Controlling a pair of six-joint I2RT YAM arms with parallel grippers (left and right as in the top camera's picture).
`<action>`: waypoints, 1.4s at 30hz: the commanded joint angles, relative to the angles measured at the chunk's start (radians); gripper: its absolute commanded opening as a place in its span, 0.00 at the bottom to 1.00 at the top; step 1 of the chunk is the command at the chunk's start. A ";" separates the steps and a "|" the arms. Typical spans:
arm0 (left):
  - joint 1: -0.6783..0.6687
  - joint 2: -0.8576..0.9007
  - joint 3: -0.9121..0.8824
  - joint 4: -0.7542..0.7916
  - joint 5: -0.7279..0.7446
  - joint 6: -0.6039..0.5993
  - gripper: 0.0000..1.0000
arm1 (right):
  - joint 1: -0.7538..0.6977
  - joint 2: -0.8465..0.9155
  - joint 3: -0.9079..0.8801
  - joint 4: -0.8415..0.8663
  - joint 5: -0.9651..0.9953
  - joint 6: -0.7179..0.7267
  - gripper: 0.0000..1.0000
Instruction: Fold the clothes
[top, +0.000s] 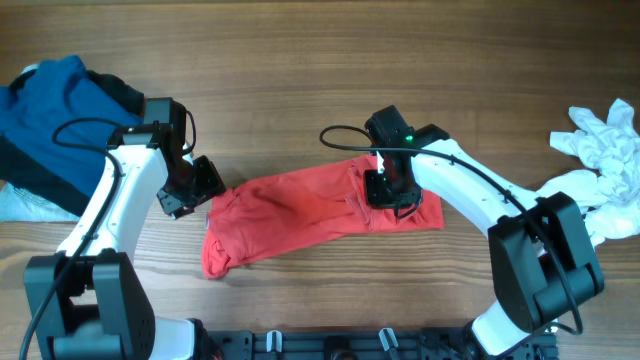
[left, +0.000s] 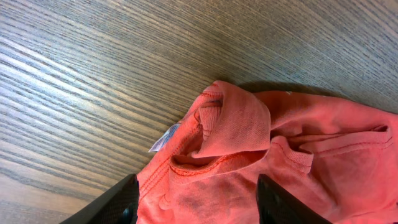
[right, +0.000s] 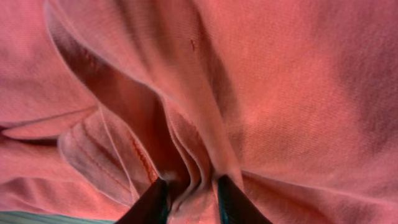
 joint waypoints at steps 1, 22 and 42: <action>0.005 -0.013 0.009 -0.001 0.016 0.011 0.60 | 0.004 0.021 -0.013 0.017 -0.079 -0.031 0.04; 0.005 -0.012 -0.008 -0.060 0.038 0.092 0.76 | 0.021 -0.135 0.138 -0.093 -0.049 -0.143 0.37; 0.003 -0.002 -0.398 0.357 0.271 0.121 0.77 | 0.020 -0.221 0.142 -0.093 0.036 -0.071 0.47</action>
